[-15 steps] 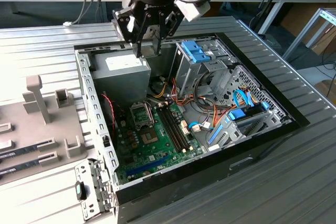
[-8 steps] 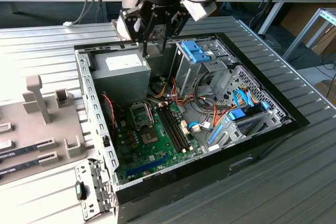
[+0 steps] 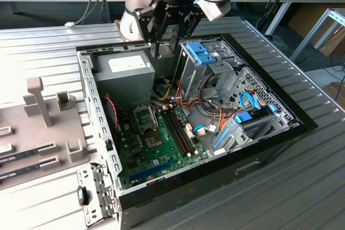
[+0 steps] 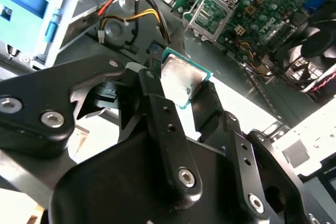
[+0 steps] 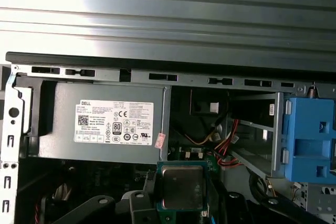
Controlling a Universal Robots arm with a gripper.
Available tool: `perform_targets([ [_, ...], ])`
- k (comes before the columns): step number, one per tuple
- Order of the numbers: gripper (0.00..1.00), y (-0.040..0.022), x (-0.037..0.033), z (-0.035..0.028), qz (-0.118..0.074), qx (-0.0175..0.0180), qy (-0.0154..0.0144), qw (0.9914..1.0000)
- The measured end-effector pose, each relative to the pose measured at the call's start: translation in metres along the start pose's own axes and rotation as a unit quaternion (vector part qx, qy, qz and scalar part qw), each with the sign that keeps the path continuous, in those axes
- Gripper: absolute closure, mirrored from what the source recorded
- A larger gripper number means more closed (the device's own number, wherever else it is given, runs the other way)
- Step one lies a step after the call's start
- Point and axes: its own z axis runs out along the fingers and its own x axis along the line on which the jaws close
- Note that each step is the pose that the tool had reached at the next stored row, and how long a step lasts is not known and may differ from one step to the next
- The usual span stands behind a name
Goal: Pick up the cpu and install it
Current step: 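Pick up the cpu and move it towards the insertion slot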
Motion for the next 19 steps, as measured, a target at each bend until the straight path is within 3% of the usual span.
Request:
perform_targets([
  [10, 0.53, -0.001, -0.02, 0.0007, 0.0, 0.0, 0.0, 1.0],
  [19, 0.53, -0.0017, -0.0328, 0.0012, 0.0, 0.0, 0.0, 1.0],
])
